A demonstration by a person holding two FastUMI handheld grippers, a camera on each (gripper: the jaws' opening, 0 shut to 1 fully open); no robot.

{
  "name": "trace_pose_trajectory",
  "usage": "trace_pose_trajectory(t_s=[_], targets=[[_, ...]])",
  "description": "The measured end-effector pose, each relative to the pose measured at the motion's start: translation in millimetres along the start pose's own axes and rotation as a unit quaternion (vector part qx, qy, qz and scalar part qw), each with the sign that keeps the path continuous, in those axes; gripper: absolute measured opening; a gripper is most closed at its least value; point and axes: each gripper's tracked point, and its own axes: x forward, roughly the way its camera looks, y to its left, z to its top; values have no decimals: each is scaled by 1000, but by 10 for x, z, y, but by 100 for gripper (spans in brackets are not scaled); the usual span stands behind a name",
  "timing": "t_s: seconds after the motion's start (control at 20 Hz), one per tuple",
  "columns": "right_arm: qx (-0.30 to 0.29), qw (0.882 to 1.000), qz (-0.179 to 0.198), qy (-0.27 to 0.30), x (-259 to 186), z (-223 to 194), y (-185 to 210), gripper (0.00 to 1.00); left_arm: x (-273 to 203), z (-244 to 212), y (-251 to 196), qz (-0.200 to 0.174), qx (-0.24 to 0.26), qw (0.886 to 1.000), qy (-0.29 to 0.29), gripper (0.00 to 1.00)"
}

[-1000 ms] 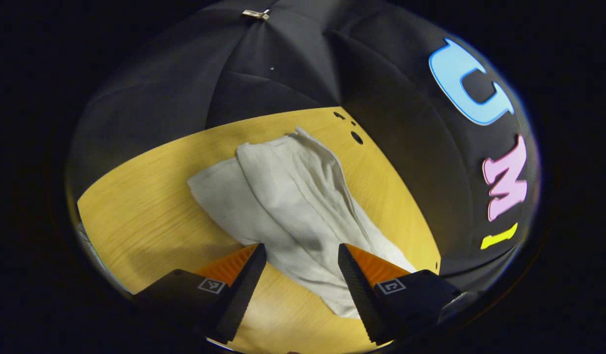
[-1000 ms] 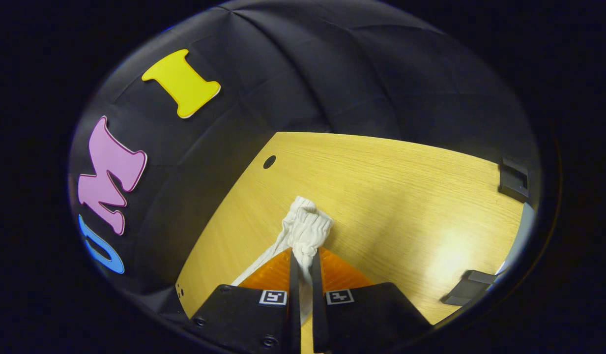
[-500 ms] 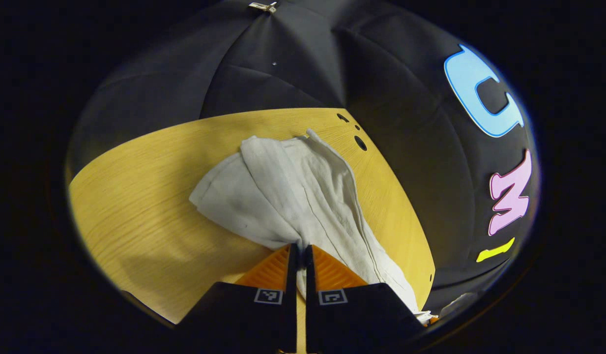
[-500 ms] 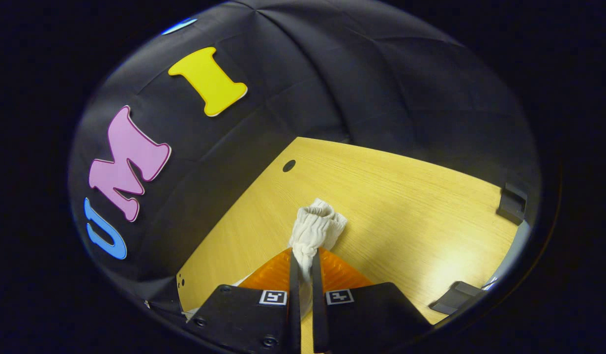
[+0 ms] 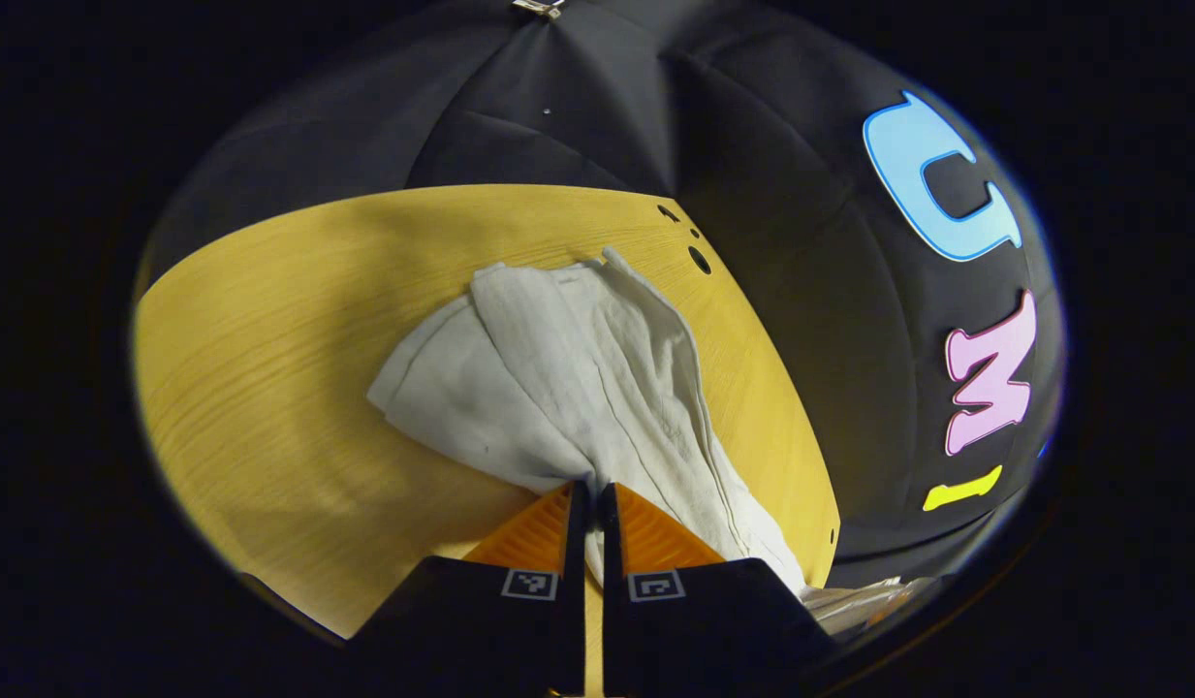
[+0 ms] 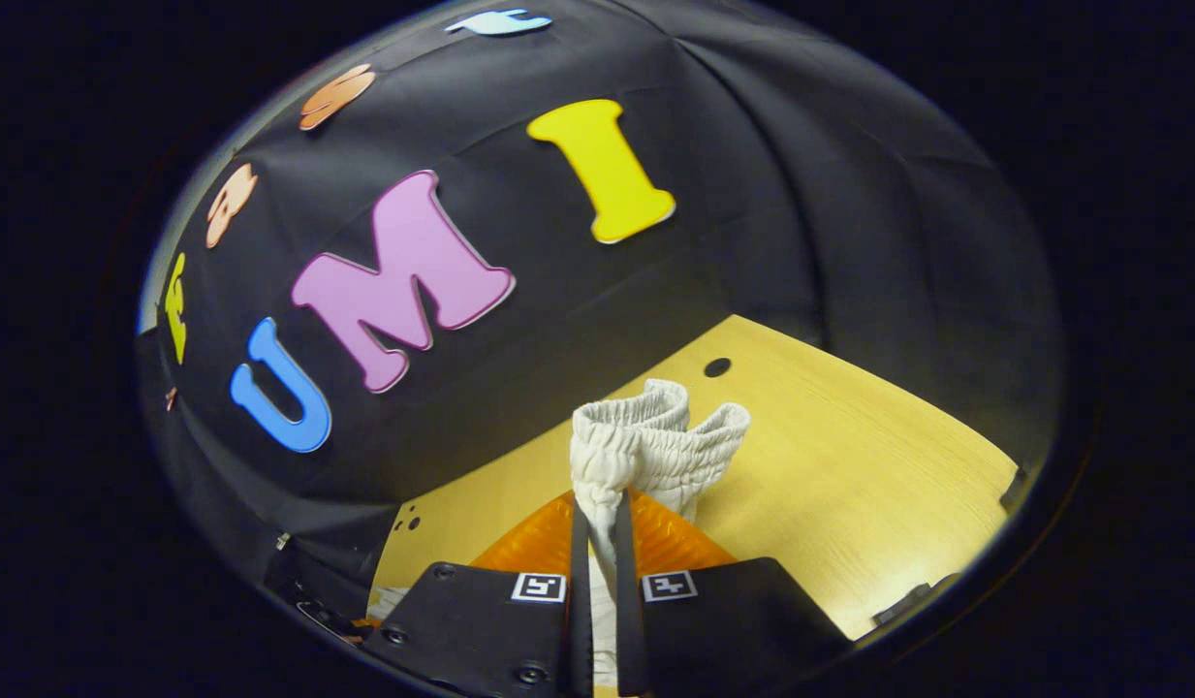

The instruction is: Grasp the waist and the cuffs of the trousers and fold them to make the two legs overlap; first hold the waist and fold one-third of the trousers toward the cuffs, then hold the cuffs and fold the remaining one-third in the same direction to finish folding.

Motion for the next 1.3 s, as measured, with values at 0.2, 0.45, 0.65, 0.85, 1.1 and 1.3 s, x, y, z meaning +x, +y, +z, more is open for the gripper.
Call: trace_pose_trajectory(t_s=[0.2,0.45,0.65,0.85,1.1,1.3], targets=[[-67,995,73,30,79,-304,845,14,-5,-12,-8,4,19,1000,3,12],[-146,973,152,98,199,-1107,1674,13,-25,3,-12,4,23,1000,3,13],[-222,945,182,159,273,-1849,1950,14,-18,10,-14,2,20,1000,3,13],[-271,917,209,206,361,-2387,2044,14,-1,2,-15,0,22,1000,6,12],[-257,881,230,325,267,-2857,1904,33,-4,-10,-19,-4,20,1000,5,12],[-195,875,246,369,71,-3010,1906,72,1,-11,-22,-11,15,1000,6,12]])
